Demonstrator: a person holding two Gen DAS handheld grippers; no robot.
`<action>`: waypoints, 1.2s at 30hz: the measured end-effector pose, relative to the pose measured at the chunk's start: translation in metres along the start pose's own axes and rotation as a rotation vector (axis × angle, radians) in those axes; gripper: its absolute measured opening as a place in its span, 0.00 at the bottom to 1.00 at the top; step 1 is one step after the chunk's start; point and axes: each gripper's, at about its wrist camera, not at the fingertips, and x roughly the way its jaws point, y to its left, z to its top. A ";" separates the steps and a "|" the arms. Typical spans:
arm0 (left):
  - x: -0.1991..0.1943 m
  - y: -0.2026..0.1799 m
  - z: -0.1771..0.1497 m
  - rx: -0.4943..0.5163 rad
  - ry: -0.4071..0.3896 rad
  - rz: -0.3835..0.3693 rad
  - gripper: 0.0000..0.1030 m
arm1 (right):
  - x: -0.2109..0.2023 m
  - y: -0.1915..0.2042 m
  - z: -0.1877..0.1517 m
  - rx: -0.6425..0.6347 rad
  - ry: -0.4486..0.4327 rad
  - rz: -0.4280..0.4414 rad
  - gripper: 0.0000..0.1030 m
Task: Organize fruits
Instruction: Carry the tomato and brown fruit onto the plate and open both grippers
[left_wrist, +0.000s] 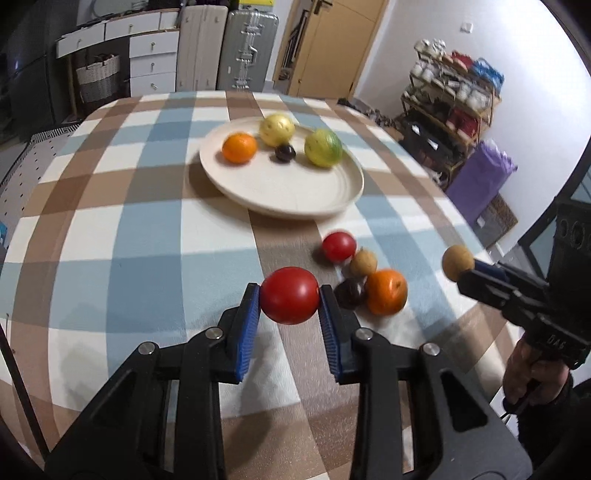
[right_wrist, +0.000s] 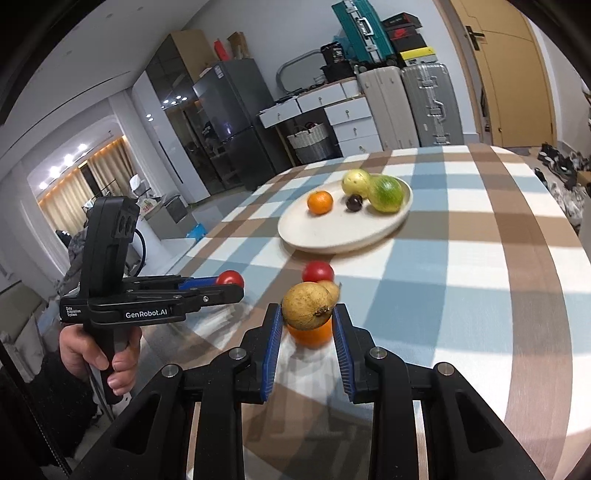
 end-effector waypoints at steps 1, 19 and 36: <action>-0.004 0.002 0.005 -0.012 -0.013 -0.004 0.28 | 0.002 0.001 0.005 -0.008 0.000 0.000 0.27; -0.012 0.005 0.111 -0.062 -0.128 -0.039 0.28 | 0.046 0.006 0.110 -0.064 -0.054 -0.015 0.27; 0.087 0.017 0.153 -0.083 0.010 -0.053 0.28 | 0.123 -0.029 0.126 -0.079 0.050 -0.096 0.27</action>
